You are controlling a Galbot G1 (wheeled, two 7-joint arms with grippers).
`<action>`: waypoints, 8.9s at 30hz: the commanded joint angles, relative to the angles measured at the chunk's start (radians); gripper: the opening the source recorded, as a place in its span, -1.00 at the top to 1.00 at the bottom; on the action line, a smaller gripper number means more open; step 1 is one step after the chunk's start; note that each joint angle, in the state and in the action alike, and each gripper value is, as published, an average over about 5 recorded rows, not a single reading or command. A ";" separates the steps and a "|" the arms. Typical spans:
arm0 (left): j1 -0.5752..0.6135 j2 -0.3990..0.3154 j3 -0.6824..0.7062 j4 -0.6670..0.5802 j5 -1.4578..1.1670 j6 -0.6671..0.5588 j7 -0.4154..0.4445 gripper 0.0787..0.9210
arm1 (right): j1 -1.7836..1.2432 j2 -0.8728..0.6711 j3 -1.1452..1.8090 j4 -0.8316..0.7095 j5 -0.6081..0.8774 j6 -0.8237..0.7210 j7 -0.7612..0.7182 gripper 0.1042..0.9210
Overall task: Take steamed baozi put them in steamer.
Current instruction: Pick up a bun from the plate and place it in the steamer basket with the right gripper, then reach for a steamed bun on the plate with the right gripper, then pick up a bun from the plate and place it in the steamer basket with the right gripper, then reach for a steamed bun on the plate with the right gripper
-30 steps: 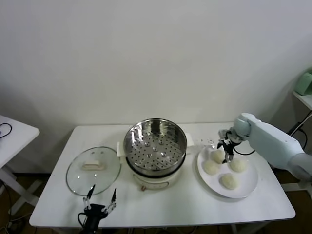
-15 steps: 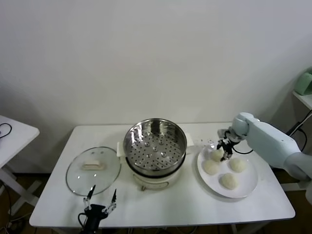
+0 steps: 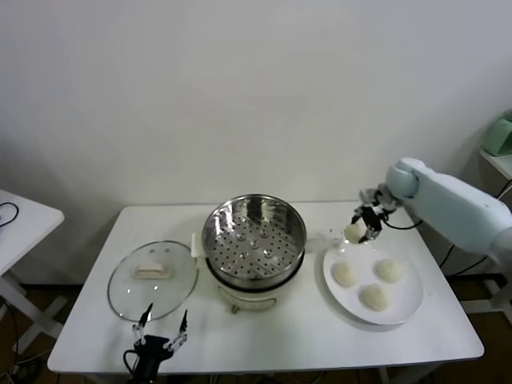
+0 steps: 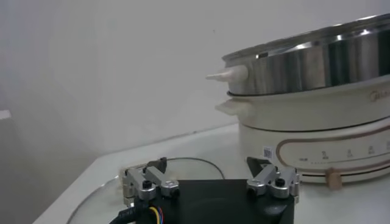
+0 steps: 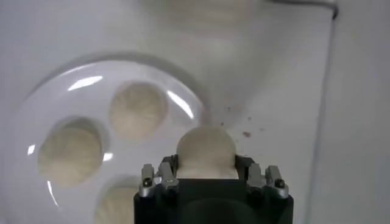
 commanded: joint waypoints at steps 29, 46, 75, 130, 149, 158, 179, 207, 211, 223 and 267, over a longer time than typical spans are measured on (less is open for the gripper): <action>-0.015 0.020 -0.020 0.039 0.008 -0.029 -0.004 -0.77 | 0.062 0.609 -0.074 -0.294 -0.361 0.820 0.118 -0.20; -0.025 0.016 -0.018 0.052 0.011 -0.038 -0.004 -0.77 | -0.040 0.654 -0.031 -0.378 -0.407 0.820 0.106 -0.20; -0.010 0.012 -0.009 0.033 0.029 -0.039 -0.001 -0.77 | 0.430 0.333 -0.607 -0.057 0.421 0.506 0.025 -0.76; -0.012 -0.002 -0.014 0.052 0.044 -0.050 -0.003 -0.77 | -0.038 -0.039 -0.433 0.217 0.280 -0.321 0.347 -0.76; -0.018 0.003 -0.008 0.058 0.047 -0.051 -0.001 -0.77 | -0.073 -0.023 -0.396 0.180 0.233 -0.319 0.350 -0.63; -0.016 0.004 -0.010 0.056 0.050 -0.052 -0.002 -0.77 | -0.068 -0.027 -0.384 0.189 0.234 -0.311 0.322 -0.38; -0.007 0.004 -0.012 0.033 0.048 -0.048 -0.001 -0.77 | 0.695 -0.054 -0.768 0.386 0.529 -0.173 0.083 -0.28; -0.016 -0.001 -0.003 0.013 0.050 -0.041 0.008 -0.77 | 0.370 0.496 -0.482 0.246 0.801 -0.415 0.284 -0.28; -0.016 -0.003 -0.003 0.014 0.050 -0.040 0.009 -0.77 | 0.303 0.538 -0.464 0.184 0.761 -0.416 0.289 -0.28; -0.018 -0.003 -0.006 0.025 0.050 -0.041 0.010 -0.77 | 0.185 0.621 -0.444 0.078 0.696 -0.420 0.311 -0.28; -0.011 0.000 0.000 0.014 0.051 -0.047 0.011 -0.77 | 0.625 -0.095 -0.753 0.519 0.487 -0.226 0.072 -0.76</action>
